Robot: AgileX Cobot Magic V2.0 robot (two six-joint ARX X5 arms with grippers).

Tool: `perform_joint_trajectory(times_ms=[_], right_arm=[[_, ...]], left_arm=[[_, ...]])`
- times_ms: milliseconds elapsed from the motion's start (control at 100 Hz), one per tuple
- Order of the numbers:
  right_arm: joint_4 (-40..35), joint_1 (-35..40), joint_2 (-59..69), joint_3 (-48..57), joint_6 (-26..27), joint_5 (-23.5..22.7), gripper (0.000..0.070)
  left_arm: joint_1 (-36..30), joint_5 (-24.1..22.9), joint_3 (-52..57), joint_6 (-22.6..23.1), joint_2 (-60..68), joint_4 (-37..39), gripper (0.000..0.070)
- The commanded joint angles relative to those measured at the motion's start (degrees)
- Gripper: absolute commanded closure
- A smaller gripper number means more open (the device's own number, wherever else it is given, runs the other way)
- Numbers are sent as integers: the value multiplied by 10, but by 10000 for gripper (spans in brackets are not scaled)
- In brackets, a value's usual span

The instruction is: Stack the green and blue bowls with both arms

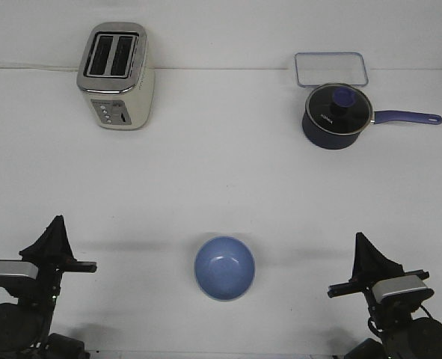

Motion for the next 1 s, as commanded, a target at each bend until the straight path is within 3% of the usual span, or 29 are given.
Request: perform_joint_trajectory(times_ms=[0, 270, 390, 460, 640, 990], right_arm=[[5, 3, 0, -1, -4, 1, 697], [5, 3, 0, -1, -4, 1, 697], [5, 3, 0, -1, -4, 1, 697], [5, 3, 0, -1, -4, 1, 697], [5, 3, 0, -1, -4, 1, 697], [5, 3, 0, -1, -4, 1, 697]], left_arm=[[-1, -1, 4, 6, -1, 6, 685], [-1, -1, 4, 7, -1, 5, 686], [17, 2, -2, 37, -2, 9, 685], [48, 27, -21, 44, -5, 11, 685], [126, 150, -114, 62, -35, 53, 685], [149, 155, -251, 30, -94, 130, 685]])
